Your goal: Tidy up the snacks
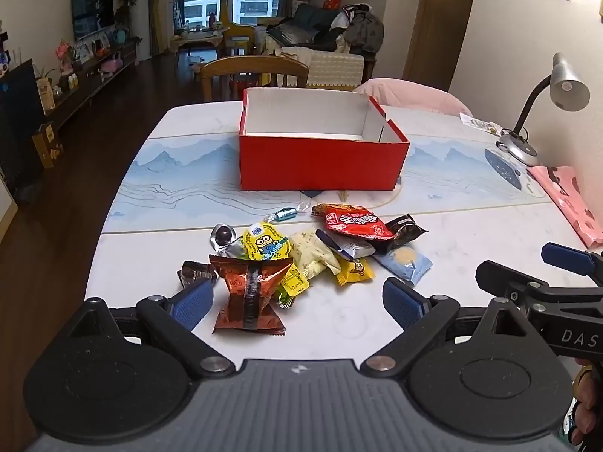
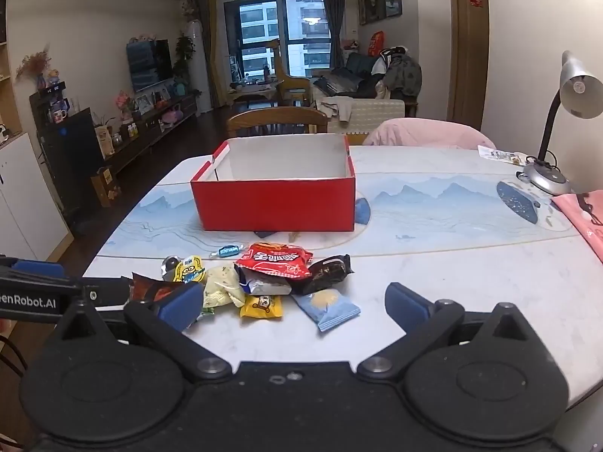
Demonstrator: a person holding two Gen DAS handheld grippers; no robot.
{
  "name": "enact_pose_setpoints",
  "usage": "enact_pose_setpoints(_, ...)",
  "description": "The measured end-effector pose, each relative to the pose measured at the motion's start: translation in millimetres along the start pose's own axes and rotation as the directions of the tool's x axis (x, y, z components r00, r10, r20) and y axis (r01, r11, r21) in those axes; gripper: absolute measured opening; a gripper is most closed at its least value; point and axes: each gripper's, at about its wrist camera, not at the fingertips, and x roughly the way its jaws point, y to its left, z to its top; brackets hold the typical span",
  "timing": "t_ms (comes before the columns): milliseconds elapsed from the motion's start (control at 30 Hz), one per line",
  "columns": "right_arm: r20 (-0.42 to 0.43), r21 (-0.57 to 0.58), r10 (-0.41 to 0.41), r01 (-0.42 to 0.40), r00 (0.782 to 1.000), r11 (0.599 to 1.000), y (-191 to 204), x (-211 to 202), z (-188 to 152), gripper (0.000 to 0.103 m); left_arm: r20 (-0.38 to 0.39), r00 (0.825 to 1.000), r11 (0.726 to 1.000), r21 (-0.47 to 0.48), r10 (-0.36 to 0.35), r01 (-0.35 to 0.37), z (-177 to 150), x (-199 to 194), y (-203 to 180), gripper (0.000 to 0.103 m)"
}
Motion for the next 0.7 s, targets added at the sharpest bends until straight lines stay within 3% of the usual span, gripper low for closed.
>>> enact_pose_setpoints(33, 0.004, 0.0, -0.005, 0.005, 1.0, 1.0, 0, -1, 0, 0.103, 0.006, 1.0, 0.999, -0.045, -0.03, 0.03, 0, -3, 13, 0.097)
enact_pose_setpoints(167, 0.027, 0.0, -0.027, 0.027, 0.999, 1.0, -1, -4, 0, 0.103, 0.021, 0.999, 0.999, -0.045, -0.028, 0.029, 0, -10, 27, 0.097)
enact_pose_setpoints(200, 0.009, -0.014, 0.003, -0.003, 1.0, 1.0, 3, 2, 3, 0.103, 0.029, 0.999, 0.999, -0.041, -0.027, 0.029, 0, -13, 31, 0.097)
enact_pose_setpoints(333, 0.03, -0.014, 0.001, -0.001, 1.0, 1.0, 10, 0, 4, 0.103, 0.051, 0.998, 0.999, -0.028, -0.03, 0.032, -3, -24, 53, 0.097)
enact_pose_setpoints(400, 0.037, -0.005, 0.005, -0.005, 0.999, 1.0, 7, 1, 5, 0.103, 0.043, 0.999, 1.0, -0.011, 0.02, -0.019, 3, -8, 12, 0.097)
enact_pose_setpoints(700, 0.094, -0.015, 0.008, -0.007, 0.996, 1.0, 14, -9, 4, 0.103, 0.103, 0.995, 1.0, 0.004, 0.012, -0.013, 4, -18, 12, 0.097)
